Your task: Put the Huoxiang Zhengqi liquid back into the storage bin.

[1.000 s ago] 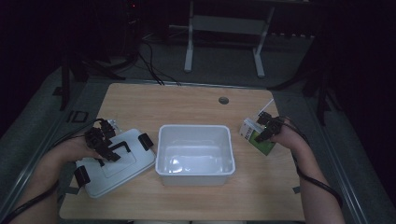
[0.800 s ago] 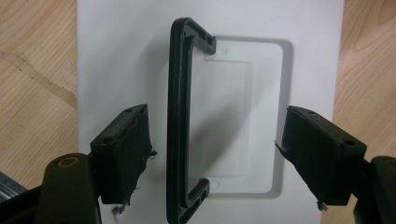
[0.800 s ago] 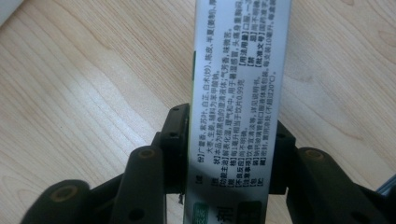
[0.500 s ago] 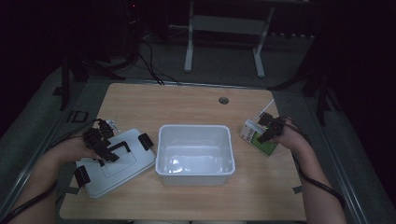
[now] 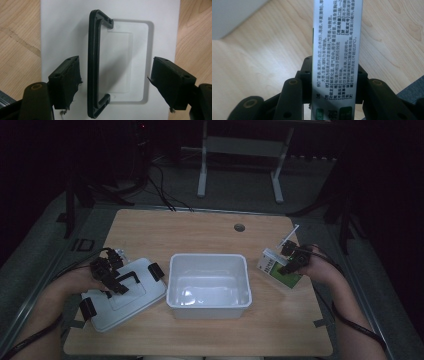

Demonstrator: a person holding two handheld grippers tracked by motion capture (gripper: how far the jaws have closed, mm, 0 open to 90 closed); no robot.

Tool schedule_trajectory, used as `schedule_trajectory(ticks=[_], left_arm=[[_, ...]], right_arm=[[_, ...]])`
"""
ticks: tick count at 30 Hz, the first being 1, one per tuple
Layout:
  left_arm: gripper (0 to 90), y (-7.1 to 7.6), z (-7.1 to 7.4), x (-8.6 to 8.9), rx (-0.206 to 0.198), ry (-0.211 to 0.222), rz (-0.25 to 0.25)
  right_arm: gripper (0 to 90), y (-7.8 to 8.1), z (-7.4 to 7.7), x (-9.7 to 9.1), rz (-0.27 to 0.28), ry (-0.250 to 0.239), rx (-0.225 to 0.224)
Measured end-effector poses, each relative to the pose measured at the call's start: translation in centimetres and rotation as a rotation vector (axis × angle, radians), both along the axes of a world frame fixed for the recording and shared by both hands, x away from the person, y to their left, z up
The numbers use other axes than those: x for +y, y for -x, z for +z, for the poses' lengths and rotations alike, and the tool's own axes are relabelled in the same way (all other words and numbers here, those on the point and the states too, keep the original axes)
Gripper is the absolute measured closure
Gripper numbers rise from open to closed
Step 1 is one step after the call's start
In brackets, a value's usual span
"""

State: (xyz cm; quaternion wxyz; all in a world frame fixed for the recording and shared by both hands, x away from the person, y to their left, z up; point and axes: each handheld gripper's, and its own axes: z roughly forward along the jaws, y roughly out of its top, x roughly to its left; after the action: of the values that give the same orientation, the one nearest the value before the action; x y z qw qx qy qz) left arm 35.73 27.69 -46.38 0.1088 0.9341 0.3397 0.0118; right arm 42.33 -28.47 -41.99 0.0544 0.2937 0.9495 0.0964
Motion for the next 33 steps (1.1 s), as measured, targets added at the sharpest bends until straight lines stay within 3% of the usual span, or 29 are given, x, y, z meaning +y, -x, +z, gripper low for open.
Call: schedule_trajectory(ticks=[5,10,17,18,23,31,33], left_arm=[[24.0,0.1,0.2,0.2,0.000,-0.004,0.001],[24.0,0.1,0.4,0.1,0.001,-0.015,-0.001],[24.0,0.1,0.7,0.0,-0.004,-0.015,-0.006],[24.0,0.1,0.6,0.1,-0.004,-0.013,-0.004],[24.0,0.1,0.7,0.0,0.001,-0.013,-0.002],[24.0,0.2,0.6,-0.1,0.002,-0.025,-0.007],[24.0,0.2,0.6,-0.1,-0.001,-0.023,0.000]], right_arm=[[64.2,0.9,1.5,0.3,-0.007,-0.058,0.015],[64.1,1.8,3.3,1.3,0.014,-0.019,-0.010],[64.1,2.8,5.7,2.2,0.031,-0.026,-0.046],[64.1,3.3,6.7,2.5,0.051,-0.039,-0.066],[64.1,4.5,8.6,3.5,0.105,-0.057,-0.089],[64.2,6.5,10.9,6.0,0.200,-0.071,-0.130],[64.1,7.2,11.5,7.0,0.248,-0.082,-0.140]])
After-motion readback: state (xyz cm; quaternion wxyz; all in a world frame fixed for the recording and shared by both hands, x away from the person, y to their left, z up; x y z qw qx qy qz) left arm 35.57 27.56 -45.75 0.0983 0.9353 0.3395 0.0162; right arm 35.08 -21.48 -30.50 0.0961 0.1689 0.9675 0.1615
